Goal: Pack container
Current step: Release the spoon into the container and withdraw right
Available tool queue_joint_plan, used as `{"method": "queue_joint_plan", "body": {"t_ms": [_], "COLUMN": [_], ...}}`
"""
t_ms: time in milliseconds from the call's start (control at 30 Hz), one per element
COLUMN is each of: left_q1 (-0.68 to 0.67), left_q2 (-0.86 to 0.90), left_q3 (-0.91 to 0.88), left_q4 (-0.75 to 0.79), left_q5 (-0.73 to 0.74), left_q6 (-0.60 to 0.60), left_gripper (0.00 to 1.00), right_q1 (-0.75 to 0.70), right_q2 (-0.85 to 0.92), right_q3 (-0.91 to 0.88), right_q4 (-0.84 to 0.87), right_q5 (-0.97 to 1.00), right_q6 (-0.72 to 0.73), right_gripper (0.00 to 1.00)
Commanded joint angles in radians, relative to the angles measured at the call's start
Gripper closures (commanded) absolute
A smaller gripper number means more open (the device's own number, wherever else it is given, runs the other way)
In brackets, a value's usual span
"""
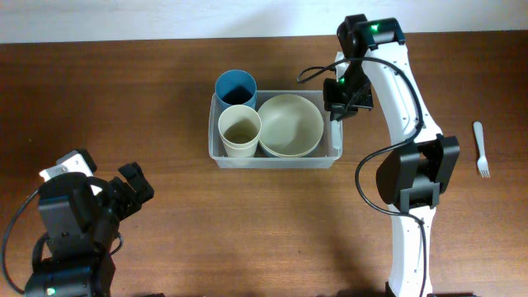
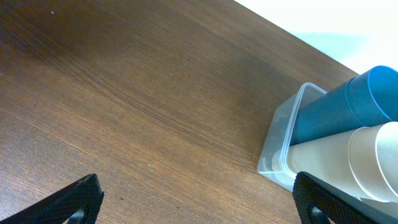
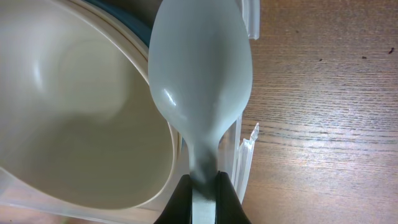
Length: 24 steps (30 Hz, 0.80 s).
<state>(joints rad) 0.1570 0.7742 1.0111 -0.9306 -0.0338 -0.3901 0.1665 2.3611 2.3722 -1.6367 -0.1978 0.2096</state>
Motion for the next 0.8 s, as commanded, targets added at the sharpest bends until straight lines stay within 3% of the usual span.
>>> {"method": "queue_joint_plan", "body": {"t_ms": [0, 500, 767], "left_q1": [0.003, 0.003, 0.003], "left_q2": [-0.003, -0.003, -0.003], "left_q3": [-0.006, -0.006, -0.006], "left_q4": [0.002, 0.002, 0.002], "left_q5": [0.004, 0.004, 0.004], "left_q6": [-0.01, -0.01, -0.01], "left_gripper": [0.0, 0.0, 0.0], "right_q1": [0.011, 0.036, 0.033], "right_q2": [-0.013, -0.005, -0.005], "right_q3": [-0.007, -0.007, -0.006], "right_q4": [0.01, 0.03, 0.03], "right_q5": [0.018, 0.019, 0.081], "right_q6": [0.006, 0.006, 0.006], "right_gripper": [0.96, 0.86, 0.74]}}
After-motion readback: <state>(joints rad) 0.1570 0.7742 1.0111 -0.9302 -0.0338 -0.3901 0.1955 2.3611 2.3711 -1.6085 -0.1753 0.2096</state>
